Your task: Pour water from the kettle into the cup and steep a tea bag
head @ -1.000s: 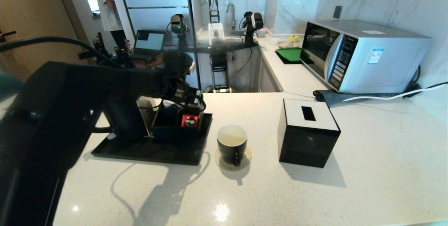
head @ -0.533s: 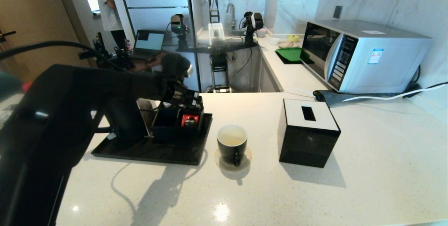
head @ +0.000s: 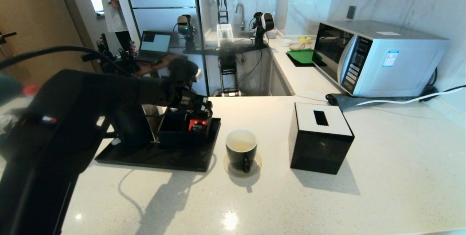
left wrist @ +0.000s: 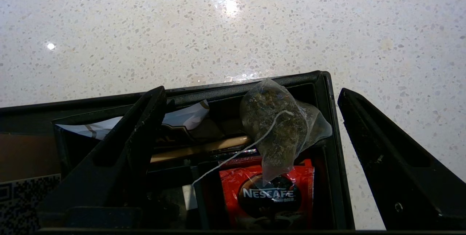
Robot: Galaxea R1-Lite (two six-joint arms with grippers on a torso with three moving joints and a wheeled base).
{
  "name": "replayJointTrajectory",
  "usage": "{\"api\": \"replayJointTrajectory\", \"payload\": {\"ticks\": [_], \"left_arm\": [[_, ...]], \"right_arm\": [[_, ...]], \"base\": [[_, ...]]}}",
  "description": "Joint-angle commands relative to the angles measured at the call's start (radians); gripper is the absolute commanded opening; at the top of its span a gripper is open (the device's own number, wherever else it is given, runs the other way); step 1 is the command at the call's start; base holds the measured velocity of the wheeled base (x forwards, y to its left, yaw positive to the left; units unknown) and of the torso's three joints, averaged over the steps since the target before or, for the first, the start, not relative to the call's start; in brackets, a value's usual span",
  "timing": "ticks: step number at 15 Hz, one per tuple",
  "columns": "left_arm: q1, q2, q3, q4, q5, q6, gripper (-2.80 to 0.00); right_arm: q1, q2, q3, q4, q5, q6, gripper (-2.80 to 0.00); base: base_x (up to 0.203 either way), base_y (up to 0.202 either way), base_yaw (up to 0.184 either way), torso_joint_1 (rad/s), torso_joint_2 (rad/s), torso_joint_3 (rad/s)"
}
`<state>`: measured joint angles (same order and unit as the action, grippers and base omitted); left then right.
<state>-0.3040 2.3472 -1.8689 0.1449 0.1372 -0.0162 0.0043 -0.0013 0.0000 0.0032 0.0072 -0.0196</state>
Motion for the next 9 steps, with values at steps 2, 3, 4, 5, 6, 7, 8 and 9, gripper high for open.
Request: {"api": "replayJointTrajectory", "payload": {"ticks": [2, 3, 4, 5, 6, 7, 8, 9], "left_arm": [[0.002, 0.007, 0.002, -0.011, 0.001, -0.001, 0.0], [0.002, 0.011, 0.004, -0.02, 0.001, 0.0, 0.0], [0.002, 0.012, 0.004, -0.024, 0.001, 0.001, -2.8], [0.002, 0.014, 0.002, -0.025, 0.001, 0.001, -2.8], [0.001, 0.019, -0.002, -0.024, 0.0, 0.001, -2.8], [0.0, 0.021, -0.004, -0.024, -0.001, 0.001, -2.8], [0.0, 0.021, -0.003, -0.024, -0.001, 0.001, -2.8], [0.0, 0.021, -0.001, -0.024, -0.001, 0.001, -2.8]], "right_arm": [[0.0, 0.001, 0.0, 0.0, 0.0, 0.0, -2.8], [0.0, 0.001, 0.0, 0.0, 0.0, 0.0, -2.8], [0.0, 0.001, 0.0, 0.0, 0.0, 0.0, -2.8], [0.0, 0.001, 0.0, 0.0, 0.0, 0.0, -2.8], [0.0, 0.001, 0.0, 0.0, 0.0, 0.0, -2.8], [0.0, 0.001, 0.0, 0.0, 0.0, 0.0, -2.8], [0.0, 0.001, 0.0, 0.0, 0.0, 0.0, -2.8], [0.0, 0.001, 0.0, 0.0, 0.0, 0.0, -2.8]], "base": [[0.0, 0.0, 0.0, 0.0, 0.0, 0.0], [0.0, 0.0, 0.0, 0.0, 0.0, 0.0], [0.0, 0.0, 0.0, 0.0, 0.0, 0.0], [0.0, 0.0, 0.0, 0.0, 0.0, 0.0], [0.0, 0.0, 0.0, 0.0, 0.0, 0.0], [0.0, 0.0, 0.0, 0.0, 0.0, 0.0], [0.0, 0.0, 0.0, 0.0, 0.0, 0.0], [0.0, 0.0, 0.0, 0.0, 0.0, 0.0]]}}
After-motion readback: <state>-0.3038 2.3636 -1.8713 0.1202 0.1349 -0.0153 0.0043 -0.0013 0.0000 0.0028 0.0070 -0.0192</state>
